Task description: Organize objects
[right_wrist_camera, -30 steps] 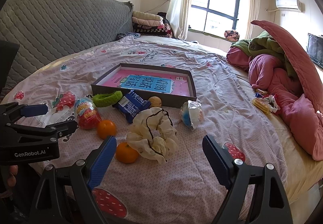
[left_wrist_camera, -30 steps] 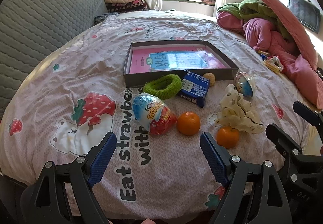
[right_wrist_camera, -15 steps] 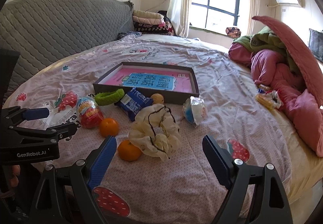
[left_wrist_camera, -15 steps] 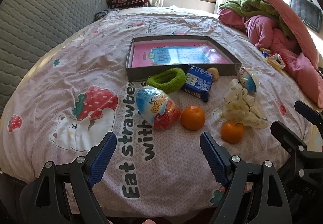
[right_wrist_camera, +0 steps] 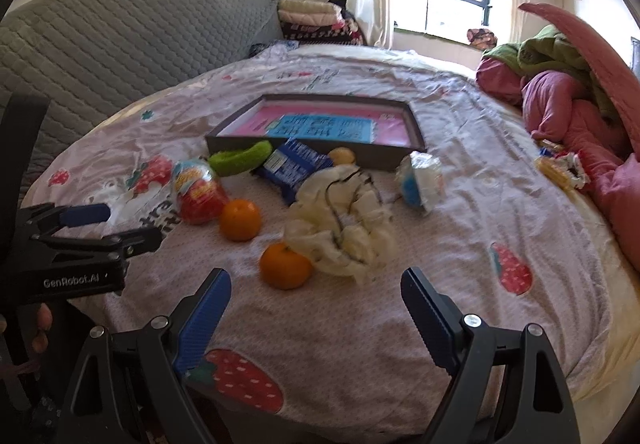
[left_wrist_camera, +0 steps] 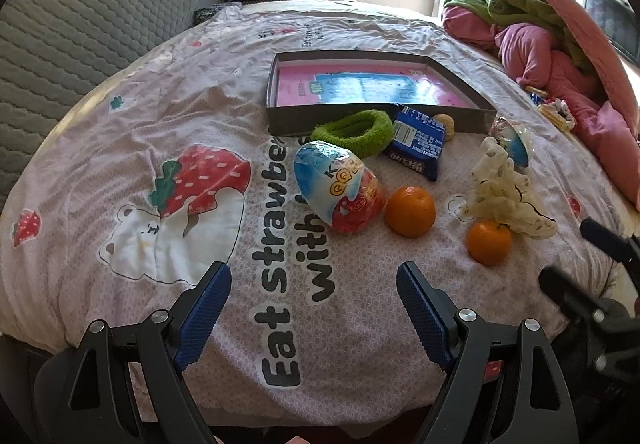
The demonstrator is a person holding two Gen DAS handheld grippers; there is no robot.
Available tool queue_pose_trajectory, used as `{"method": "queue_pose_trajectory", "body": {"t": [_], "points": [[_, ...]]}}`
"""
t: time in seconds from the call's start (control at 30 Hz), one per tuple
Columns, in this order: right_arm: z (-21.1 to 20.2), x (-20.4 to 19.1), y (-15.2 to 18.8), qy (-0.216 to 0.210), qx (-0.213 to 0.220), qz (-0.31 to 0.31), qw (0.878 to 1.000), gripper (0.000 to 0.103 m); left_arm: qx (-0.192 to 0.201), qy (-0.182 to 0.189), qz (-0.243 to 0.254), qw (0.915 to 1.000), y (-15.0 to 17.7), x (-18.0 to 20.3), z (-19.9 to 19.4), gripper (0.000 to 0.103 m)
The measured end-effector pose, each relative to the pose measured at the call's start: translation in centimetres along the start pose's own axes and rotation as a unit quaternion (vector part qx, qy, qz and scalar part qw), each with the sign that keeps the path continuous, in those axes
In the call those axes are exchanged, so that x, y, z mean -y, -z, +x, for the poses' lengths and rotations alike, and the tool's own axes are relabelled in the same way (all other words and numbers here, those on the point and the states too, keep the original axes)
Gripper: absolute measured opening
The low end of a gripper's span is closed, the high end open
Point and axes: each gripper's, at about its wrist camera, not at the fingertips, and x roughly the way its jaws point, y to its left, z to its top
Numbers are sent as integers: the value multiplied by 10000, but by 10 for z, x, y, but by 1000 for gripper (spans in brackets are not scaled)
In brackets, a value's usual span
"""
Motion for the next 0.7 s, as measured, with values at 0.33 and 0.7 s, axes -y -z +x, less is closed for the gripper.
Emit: {"method": "queue_pose_trajectory", "body": {"t": [0.33,0.7], "points": [[18,-4,7,-152,-327,90,9993,86,-43,115,10,9999,0,-1,10,85],[20,19,2,121,-152,444,9988,80,-28,155,-37,9999,-5,-4,22,85]]}}
